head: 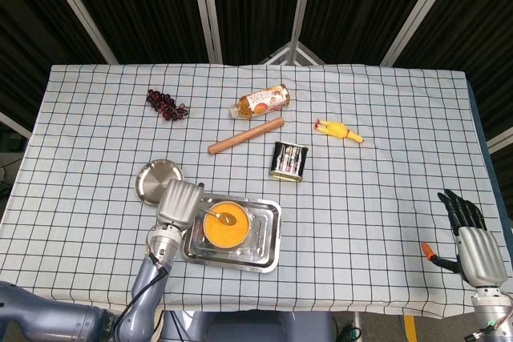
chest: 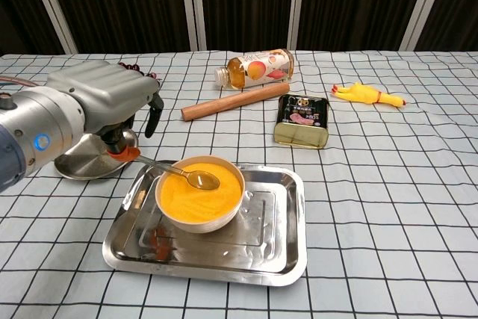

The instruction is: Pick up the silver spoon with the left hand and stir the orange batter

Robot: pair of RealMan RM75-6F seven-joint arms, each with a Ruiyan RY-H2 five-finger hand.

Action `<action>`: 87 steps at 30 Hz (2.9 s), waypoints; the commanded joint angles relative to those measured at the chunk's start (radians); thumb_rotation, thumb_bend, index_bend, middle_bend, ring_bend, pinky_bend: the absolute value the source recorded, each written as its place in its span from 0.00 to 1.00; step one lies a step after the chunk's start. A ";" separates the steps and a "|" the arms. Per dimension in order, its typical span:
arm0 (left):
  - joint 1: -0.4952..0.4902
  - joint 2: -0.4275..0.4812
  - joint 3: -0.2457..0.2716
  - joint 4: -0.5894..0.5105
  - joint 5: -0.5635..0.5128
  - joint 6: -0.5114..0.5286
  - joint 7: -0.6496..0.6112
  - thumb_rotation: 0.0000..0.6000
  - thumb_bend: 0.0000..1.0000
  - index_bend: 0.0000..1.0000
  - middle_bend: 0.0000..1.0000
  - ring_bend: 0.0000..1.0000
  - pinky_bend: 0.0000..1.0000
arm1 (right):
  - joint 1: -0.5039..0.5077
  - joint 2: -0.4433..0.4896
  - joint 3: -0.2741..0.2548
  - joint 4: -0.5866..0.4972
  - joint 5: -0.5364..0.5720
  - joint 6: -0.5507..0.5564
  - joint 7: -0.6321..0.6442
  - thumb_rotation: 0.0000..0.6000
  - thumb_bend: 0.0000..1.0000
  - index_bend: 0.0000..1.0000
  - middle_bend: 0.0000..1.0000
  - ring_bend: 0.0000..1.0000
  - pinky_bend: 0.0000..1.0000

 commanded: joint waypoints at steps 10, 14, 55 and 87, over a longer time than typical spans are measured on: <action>-0.051 -0.004 -0.021 0.011 -0.120 -0.010 0.002 1.00 0.45 0.46 1.00 1.00 1.00 | 0.001 0.003 0.000 -0.001 0.002 -0.004 0.007 1.00 0.34 0.00 0.00 0.00 0.00; -0.066 -0.019 -0.016 0.035 -0.129 -0.011 -0.005 1.00 0.46 0.47 1.00 1.00 1.00 | 0.001 0.003 0.000 -0.002 0.003 -0.005 0.007 1.00 0.34 0.00 0.00 0.00 0.00; -0.135 -0.054 0.029 0.088 -0.183 0.015 -0.049 1.00 0.54 0.51 1.00 1.00 1.00 | 0.001 0.003 0.000 -0.003 0.003 -0.005 0.010 1.00 0.34 0.00 0.00 0.00 0.00; -0.208 0.087 0.298 0.183 0.332 -0.057 -0.023 1.00 0.57 0.77 1.00 1.00 1.00 | 0.001 0.006 0.001 -0.006 0.005 -0.007 0.016 1.00 0.34 0.00 0.00 0.00 0.00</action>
